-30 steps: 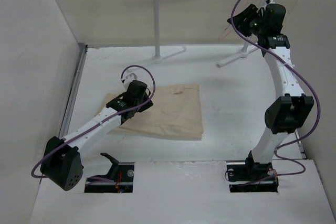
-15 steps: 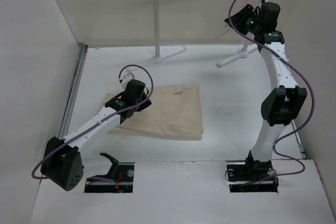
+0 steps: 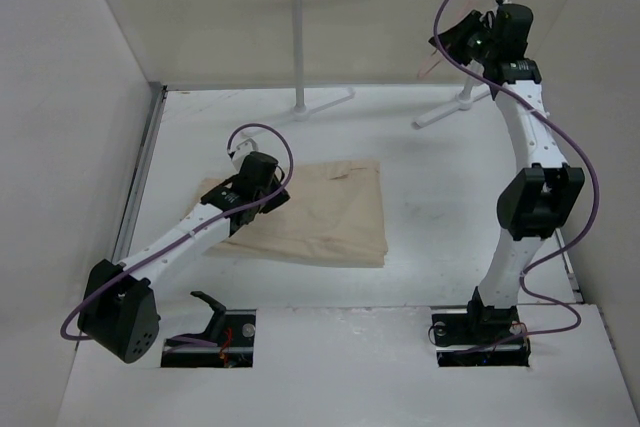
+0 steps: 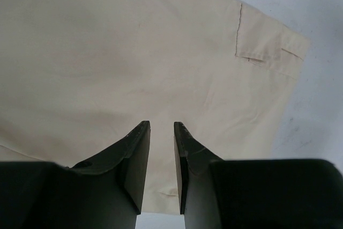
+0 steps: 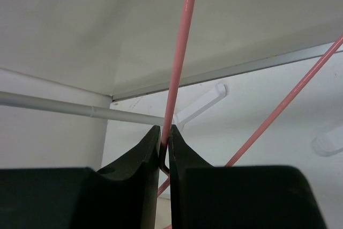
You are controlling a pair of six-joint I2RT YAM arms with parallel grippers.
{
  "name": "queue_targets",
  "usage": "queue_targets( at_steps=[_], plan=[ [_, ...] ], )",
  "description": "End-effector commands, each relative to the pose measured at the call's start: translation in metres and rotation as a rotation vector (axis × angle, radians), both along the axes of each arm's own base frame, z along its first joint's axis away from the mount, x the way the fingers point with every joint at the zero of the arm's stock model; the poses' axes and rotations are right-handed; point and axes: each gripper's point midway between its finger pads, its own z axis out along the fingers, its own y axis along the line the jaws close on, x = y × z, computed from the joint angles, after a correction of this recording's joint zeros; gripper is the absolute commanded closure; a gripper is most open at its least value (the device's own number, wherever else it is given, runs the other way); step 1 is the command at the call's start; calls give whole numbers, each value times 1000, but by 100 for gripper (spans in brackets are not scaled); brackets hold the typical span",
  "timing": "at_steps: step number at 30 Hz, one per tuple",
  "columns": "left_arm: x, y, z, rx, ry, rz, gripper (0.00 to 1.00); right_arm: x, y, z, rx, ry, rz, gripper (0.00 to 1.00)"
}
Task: Place the trousers on the hanger
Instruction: Pick up the hanger from the clothesline.
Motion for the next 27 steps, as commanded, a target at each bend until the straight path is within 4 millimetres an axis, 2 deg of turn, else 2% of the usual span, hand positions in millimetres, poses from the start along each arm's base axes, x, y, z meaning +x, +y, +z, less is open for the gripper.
queue_targets(
  at_steps=[1, 6, 10, 14, 21, 24, 27],
  plan=[
    [9, -5, 15, -27, -38, 8, 76, -19, 12, 82, -47, -245, 45, 85],
    [17, -14, 31, -62, -61, -10, 69, -38, 11, 106, -76, -295, 47, 86],
    [25, -24, 53, -100, -96, -33, 65, -54, 13, 102, -88, -268, 65, 85],
    [35, -37, 89, -145, -150, -68, 63, -71, 15, 84, -106, -214, 74, 85],
    [56, -68, 177, -227, -304, -168, 61, -109, 21, 38, -127, -113, 86, 85],
    [63, -89, 209, -251, -357, -233, 58, -134, 38, 19, -135, -71, 122, 86],
    [69, -115, 228, -256, -391, -300, 54, -164, 56, -9, -154, -13, 147, 86]
  ],
)
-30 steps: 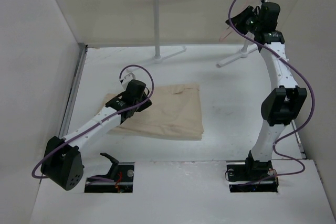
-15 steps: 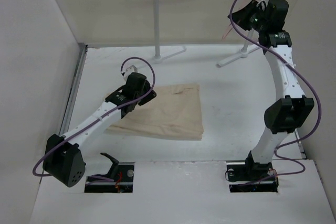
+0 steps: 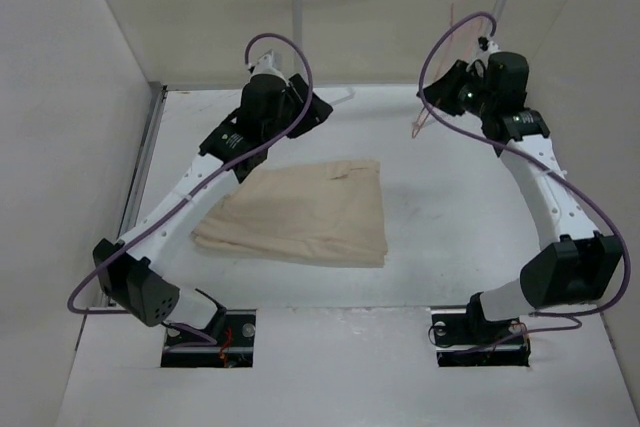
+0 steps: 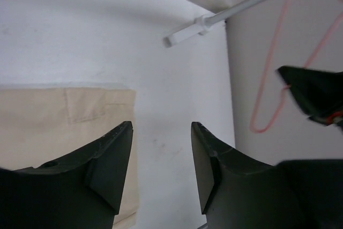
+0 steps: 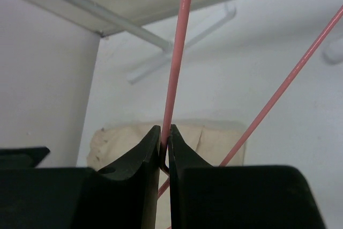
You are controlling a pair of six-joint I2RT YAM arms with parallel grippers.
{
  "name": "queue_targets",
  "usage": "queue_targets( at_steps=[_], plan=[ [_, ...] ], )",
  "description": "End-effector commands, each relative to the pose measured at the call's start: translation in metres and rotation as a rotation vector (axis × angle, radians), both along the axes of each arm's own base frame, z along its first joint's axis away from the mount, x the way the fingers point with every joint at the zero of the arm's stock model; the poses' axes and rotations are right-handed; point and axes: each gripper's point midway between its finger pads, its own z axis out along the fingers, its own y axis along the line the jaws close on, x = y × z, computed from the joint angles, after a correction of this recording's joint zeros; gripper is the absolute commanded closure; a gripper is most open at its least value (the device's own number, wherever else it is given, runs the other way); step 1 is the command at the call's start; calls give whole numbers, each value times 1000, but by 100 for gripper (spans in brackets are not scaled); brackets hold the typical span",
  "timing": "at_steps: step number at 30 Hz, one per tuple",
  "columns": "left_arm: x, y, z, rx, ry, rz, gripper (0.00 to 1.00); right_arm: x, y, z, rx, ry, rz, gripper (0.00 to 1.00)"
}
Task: Place the trousers on the hanger
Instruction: Pick up the hanger from the clothesline.
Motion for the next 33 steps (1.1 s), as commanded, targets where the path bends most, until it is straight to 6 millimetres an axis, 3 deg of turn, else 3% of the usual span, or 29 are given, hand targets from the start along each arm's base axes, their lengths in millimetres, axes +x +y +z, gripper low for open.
queue_targets(
  at_steps=[1, 7, 13, 17, 20, 30, 33],
  plan=[
    [0, -35, 29, 0, -78, -115, 53, -38, 22, -5, -43, -21, 44, 86],
    [-5, -111, 33, 9, -84, -299, 44, -98, 32, -66, -112, 104, 76, 87],
    [-9, -164, 7, 38, -47, -386, 44, -143, 44, -99, -168, 169, 113, 87],
    [-23, -187, -3, 47, -39, -433, 45, -159, 51, -111, -174, 192, 124, 87],
    [-29, -192, -8, 57, -45, -434, 50, -164, 51, -116, -170, 202, 116, 87],
    [3, -180, -26, 255, -150, -251, 60, -183, 60, -117, -163, 213, 137, 87],
    [1, -175, -26, 317, -165, -223, 61, -184, 55, -119, -184, 222, 118, 87]
  ],
)
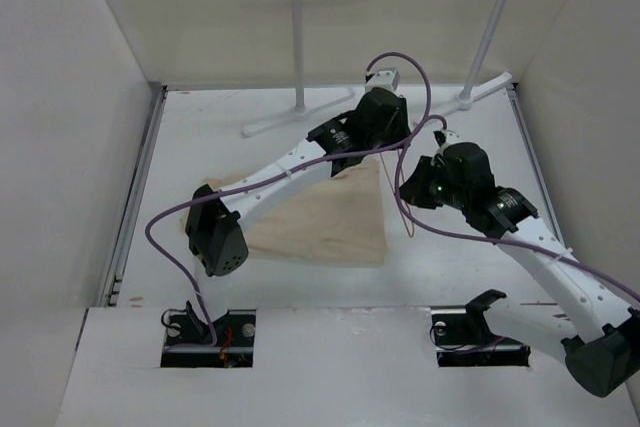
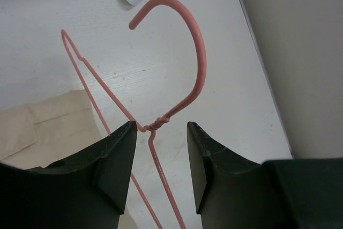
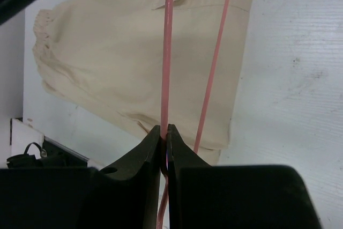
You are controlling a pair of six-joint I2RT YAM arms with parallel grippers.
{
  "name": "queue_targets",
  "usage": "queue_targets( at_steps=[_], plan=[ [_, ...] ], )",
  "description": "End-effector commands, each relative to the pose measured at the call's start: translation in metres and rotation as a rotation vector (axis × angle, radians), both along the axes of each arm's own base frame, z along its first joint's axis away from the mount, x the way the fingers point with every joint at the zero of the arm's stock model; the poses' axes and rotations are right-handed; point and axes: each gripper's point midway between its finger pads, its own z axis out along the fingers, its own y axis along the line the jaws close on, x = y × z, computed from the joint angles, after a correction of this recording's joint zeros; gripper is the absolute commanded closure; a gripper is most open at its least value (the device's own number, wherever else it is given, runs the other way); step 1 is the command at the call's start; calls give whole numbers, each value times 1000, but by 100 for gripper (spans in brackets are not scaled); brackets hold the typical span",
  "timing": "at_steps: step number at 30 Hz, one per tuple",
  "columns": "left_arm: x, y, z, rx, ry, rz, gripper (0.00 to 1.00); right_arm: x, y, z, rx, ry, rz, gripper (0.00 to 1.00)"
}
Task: Place the trousers on the hanger
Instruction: Pick up the hanger from the clothesline.
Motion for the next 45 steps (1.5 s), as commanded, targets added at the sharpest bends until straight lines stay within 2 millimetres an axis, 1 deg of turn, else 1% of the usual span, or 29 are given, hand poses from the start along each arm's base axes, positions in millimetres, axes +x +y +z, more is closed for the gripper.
queue_targets(
  at_steps=[1, 4, 6, 12, 16, 20, 21, 22, 24, 26, 27, 28, 30, 32, 33, 35, 36, 38, 39, 41, 43, 44, 45],
  plan=[
    [4, 8, 31, 39, -117, 54, 61, 0, -7, 5, -20, -26, -39, 88],
    [-6, 11, 38, 36, -117, 48, 58, 2, -15, 0, -62, -22, -71, 90],
    [-7, 10, 37, 41, -118, 46, 56, 1, -15, 0, -64, -27, -70, 90],
    [9, 5, 15, 105, -96, 52, 57, -2, -9, 9, -79, -61, -46, 90],
    [15, -4, 14, 103, -113, 45, 58, -6, -2, 11, -80, -67, -21, 90],
    [19, -4, 8, 134, -114, 51, 62, -6, -6, 12, -99, -73, -37, 90],
    [20, -4, 6, 141, -114, 52, 67, -6, -7, 13, -103, -78, -37, 90],
    [21, -4, 5, 143, -114, 53, 74, -6, -8, 13, -110, -79, -36, 90],
    [21, -1, 5, 151, -120, 67, 91, -7, -13, 11, -133, -71, -48, 90],
    [20, 3, 9, 141, -127, 86, 99, -7, -21, 6, -174, -59, -72, 90],
    [19, 5, 9, 131, -130, 92, 100, -7, -25, 5, -191, -60, -87, 89],
    [18, 7, 8, 118, -127, 104, 100, -8, -29, 6, -202, -63, -97, 88],
    [15, 14, 6, 78, -125, 135, 100, -11, -31, 8, -202, -68, -100, 79],
    [10, 21, 2, 30, -121, 165, 100, -17, -30, 12, -174, -75, -93, 62],
    [7, 24, 1, 3, -121, 185, 100, -20, -29, 14, -158, -77, -85, 56],
    [1, 28, -6, -32, -118, 210, 100, -24, -29, 16, -121, -75, -75, 52],
    [-1, 30, -8, -53, -116, 218, 100, -24, -29, 16, -107, -73, -78, 52],
    [-5, 32, -12, -114, -110, 228, 100, -22, -31, 13, -74, -62, -94, 52],
    [-7, 33, -11, -146, -113, 231, 100, -20, -31, 10, -55, -57, -101, 55],
    [-12, 34, -8, -205, -123, 226, 100, -16, -26, 4, -11, -51, -106, 64],
    [-18, 34, -6, -261, -138, 206, 100, -11, -20, -3, 38, -45, -110, 76],
    [-21, 35, -8, -283, -142, 199, 100, -8, -17, -7, 65, -37, -114, 81],
    [-24, 37, -13, -292, -141, 194, 100, -4, -14, -12, 91, -29, -118, 82]
  ],
)
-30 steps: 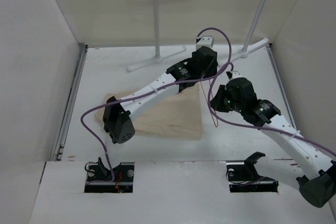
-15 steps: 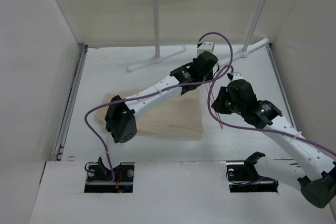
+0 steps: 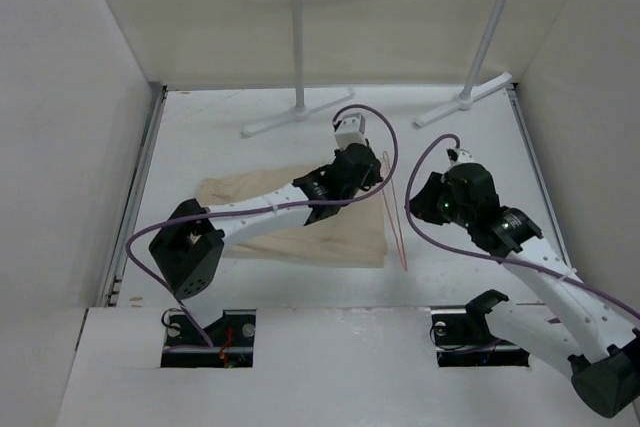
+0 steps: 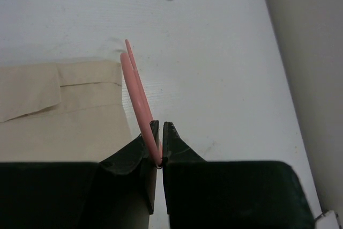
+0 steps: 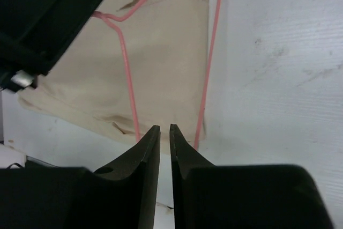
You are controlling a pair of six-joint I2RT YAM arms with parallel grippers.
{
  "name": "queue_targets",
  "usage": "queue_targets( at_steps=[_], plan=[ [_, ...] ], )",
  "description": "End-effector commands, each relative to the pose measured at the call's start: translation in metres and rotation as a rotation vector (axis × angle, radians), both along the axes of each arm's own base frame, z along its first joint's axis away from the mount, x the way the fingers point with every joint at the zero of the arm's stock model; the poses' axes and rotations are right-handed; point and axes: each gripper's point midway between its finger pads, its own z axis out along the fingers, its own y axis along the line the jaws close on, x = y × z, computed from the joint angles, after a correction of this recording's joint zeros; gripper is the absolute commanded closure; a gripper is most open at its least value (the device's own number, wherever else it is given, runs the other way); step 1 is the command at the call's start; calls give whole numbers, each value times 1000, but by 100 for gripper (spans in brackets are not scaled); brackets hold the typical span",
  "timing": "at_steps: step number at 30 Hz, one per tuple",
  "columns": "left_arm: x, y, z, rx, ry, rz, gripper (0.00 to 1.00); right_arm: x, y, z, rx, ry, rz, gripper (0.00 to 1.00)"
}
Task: Place the trousers on the hanger
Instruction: Pick up the hanger from the clothesline, then place the trousers on the hanger.
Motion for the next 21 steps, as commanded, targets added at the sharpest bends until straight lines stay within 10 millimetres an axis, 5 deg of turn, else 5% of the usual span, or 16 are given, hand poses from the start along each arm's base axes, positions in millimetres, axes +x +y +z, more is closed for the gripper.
queue_targets(
  at_steps=[1, 10, 21],
  plan=[
    [-6, -5, 50, -232, -103, -10, 100, 16, 22, 2, 155, -26, 13, 82],
    [-20, 16, -35, -135, 4, 4, 100, 47, 55, -48, 228, 28, 51, 71],
    [-29, 25, -63, -61, 36, 42, 100, 86, 50, -113, 114, 106, -30, 54]
  ],
)
